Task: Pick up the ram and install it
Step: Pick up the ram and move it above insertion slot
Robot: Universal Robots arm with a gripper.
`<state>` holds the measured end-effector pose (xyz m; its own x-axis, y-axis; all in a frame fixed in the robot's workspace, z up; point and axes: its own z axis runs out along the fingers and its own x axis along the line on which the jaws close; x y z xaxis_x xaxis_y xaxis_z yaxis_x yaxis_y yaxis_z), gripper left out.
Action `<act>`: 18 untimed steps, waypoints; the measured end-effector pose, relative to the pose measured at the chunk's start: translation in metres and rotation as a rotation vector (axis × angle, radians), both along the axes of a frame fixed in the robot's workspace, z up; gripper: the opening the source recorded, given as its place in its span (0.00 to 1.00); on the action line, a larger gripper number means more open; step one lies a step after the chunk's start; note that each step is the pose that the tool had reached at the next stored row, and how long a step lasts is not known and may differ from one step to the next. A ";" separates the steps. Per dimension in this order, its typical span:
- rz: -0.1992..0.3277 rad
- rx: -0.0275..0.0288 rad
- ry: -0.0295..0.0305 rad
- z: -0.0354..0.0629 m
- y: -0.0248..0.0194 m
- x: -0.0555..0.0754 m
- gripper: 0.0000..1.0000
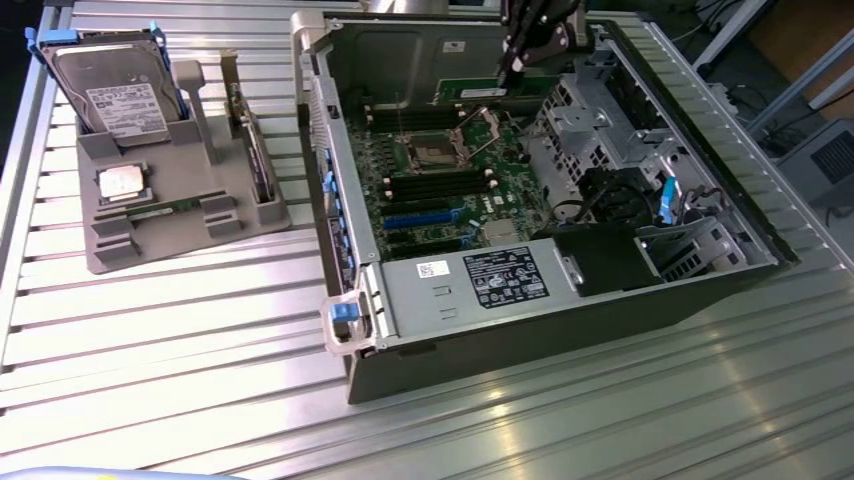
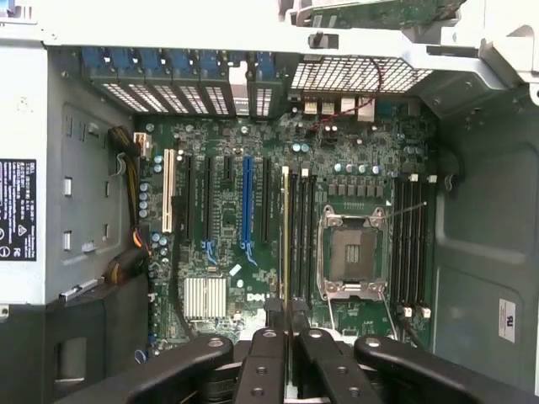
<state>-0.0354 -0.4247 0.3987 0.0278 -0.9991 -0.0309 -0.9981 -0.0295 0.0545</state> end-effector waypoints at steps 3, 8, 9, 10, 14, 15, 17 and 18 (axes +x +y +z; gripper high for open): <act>0.000 0.0000 0.0000 0.0000 0.0000 0.008 0.13; 0.000 0.0000 0.0000 0.0000 0.0000 0.015 0.13; 0.000 0.0000 0.0000 0.0000 0.0000 0.017 0.13; 0.000 0.0000 0.0000 0.0000 0.0000 0.018 0.13; 0.000 0.0000 0.0000 0.0000 0.0000 0.025 0.13; 0.000 0.0000 0.0000 0.0000 0.0000 0.027 0.13; 0.000 0.0000 0.0000 0.0000 0.0000 0.029 0.13; 0.000 0.0000 0.0000 0.0000 0.0000 0.031 0.13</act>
